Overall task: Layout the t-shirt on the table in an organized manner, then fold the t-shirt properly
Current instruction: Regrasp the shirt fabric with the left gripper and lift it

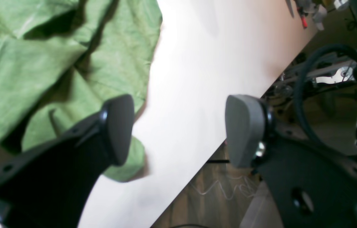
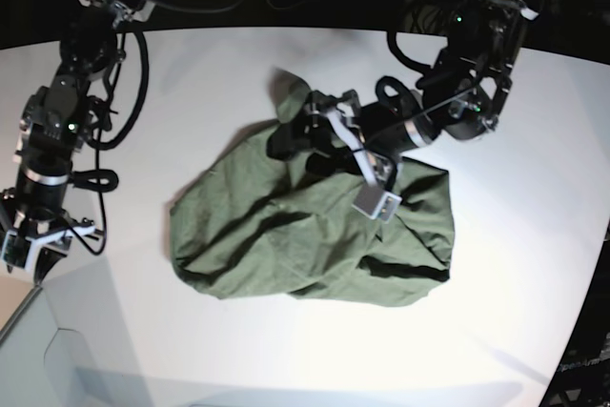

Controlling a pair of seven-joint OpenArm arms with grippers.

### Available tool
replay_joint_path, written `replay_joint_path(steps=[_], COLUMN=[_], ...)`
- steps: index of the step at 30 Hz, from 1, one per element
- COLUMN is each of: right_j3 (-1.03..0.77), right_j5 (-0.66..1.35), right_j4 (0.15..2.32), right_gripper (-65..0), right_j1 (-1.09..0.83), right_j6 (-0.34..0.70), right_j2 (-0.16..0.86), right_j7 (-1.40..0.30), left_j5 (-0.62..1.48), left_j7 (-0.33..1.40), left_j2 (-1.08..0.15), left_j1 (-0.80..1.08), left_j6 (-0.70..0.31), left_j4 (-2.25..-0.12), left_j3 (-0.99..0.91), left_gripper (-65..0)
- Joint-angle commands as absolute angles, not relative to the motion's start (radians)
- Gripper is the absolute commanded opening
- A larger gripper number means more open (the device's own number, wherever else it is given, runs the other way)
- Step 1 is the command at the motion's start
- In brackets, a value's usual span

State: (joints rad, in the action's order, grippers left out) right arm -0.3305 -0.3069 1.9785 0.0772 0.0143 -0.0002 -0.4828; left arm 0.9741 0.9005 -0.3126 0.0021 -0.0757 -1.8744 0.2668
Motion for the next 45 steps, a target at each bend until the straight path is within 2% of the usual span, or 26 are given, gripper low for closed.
replay_joint_path(steps=[1, 7, 13, 17, 24, 30, 45], right_j3=[-0.329, -0.297, -0.278, -0.274, -0.271, -0.272, -0.272], right_j5=[-0.311, -0.311, -0.311, -0.311, -0.311, -0.311, -0.311], right_j4=[1.992, 1.991, 1.989, 1.989, 1.989, 1.989, 1.988], right_gripper=[-40.2, -40.3, -40.4, -40.3, -40.3, -40.3, -40.4], right_j1=[0.094, 0.094, 0.094, 0.094, 0.091, 0.090, 0.087], right_j6=[0.013, 0.013, 0.013, 0.013, 0.013, 0.013, 0.013], right_j2=[0.007, 0.007, 0.005, 0.005, 0.005, 0.005, 0.005], right_j7=[-0.450, -0.450, -0.452, -0.452, -0.455, -0.455, -0.455], left_j5=[0.990, 0.955, 0.638, 0.518, 0.515, 0.595, 0.631], left_j7=[0.880, 0.880, 0.846, 0.803, 0.783, 0.783, 0.783], left_j2=[-0.317, -0.314, -0.240, -0.165, -0.134, -0.122, -0.116], left_j1=[-0.016, -0.019, 0.025, 0.074, 0.074, 0.070, 0.015], left_j6=[-0.074, -0.071, 0.002, 0.002, 0.002, 0.002, 0.002], left_j4=[-1.890, -1.831, -1.811, -1.811, -1.730, -1.632, -1.618], left_j3=[0.229, 0.013, -0.038, -0.038, -0.039, -0.047, -0.039], left_gripper=[-21.9, -21.9, -21.9, -21.8, -21.8, -21.9, -22.1])
